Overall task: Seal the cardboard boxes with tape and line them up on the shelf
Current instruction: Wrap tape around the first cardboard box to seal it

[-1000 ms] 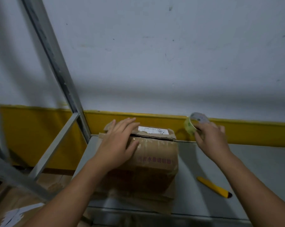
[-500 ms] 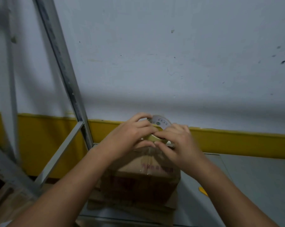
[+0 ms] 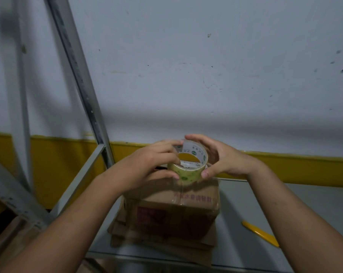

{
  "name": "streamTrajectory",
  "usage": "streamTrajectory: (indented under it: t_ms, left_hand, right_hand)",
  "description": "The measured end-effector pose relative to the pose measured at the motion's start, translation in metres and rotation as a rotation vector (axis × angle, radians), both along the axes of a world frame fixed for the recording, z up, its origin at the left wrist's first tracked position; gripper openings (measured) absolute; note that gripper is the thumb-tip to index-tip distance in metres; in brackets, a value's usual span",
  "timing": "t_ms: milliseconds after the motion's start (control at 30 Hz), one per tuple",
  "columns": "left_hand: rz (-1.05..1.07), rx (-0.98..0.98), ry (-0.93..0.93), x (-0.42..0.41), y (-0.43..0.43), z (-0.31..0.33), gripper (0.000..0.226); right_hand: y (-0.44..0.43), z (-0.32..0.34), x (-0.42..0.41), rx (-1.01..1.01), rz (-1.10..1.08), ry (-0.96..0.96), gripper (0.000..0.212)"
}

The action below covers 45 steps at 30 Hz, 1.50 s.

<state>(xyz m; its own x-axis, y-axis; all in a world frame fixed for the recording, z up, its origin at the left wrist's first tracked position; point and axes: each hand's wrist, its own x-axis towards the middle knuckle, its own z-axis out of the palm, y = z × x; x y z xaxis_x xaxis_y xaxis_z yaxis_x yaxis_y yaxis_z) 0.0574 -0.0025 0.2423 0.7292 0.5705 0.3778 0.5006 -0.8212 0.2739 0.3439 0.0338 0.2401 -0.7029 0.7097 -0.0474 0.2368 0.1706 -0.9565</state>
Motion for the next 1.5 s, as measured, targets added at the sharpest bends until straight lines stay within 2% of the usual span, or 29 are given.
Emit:
streamTrajectory:
  t_ms: [167,333,533,633,733,833,967,1133,1333,1400,1500]
  left_hand:
    - [-0.012,-0.115,-0.102,-0.007,-0.006,0.001,0.025]
    - [-0.015,-0.164,-0.163,-0.013,-0.012,0.001,0.022]
    - [0.045,-0.239,-0.278,-0.013,-0.011,-0.018,0.02]
    - [0.057,-0.339,-0.394,-0.009,-0.008,-0.032,0.024]
    - [0.117,-0.394,-0.474,-0.005,-0.006,-0.042,0.029]
    - [0.143,-0.438,-0.518,-0.005,-0.006,-0.044,0.034]
    - [0.196,-0.426,-0.444,-0.012,0.003,-0.044,0.041]
    - [0.286,-0.442,-0.355,-0.011,0.009,-0.037,0.053]
    - [0.478,-0.455,-0.159,-0.01,0.018,-0.041,0.064]
    - [0.491,-0.507,-0.16,-0.009,0.019,-0.038,0.07]
    - [0.356,-0.646,-0.289,-0.013,0.021,-0.029,0.081]
  right_hand:
    - [0.005,-0.009,0.001,-0.154,-0.035,0.227,0.086]
    - [-0.004,-0.022,-0.005,-0.125,-0.285,0.398,0.029]
    - [-0.015,-0.034,-0.025,-0.05,-0.517,0.428,0.014]
    - [-0.021,-0.038,-0.032,-0.022,-0.604,0.41,0.014]
    - [-0.024,-0.039,-0.029,-0.089,-0.714,0.469,0.015]
    - [-0.027,-0.039,-0.026,-0.134,-0.73,0.452,0.013]
    - [-0.03,-0.032,-0.016,-0.165,-0.812,0.536,0.017]
    - [-0.035,-0.029,-0.011,-0.118,-0.846,0.476,0.013]
    - [-0.037,-0.023,-0.006,-0.008,-0.9,0.467,0.012]
    - [-0.036,-0.025,-0.007,0.003,-0.933,0.469,0.011]
    - [-0.029,-0.028,-0.003,-0.077,-1.034,0.511,0.013]
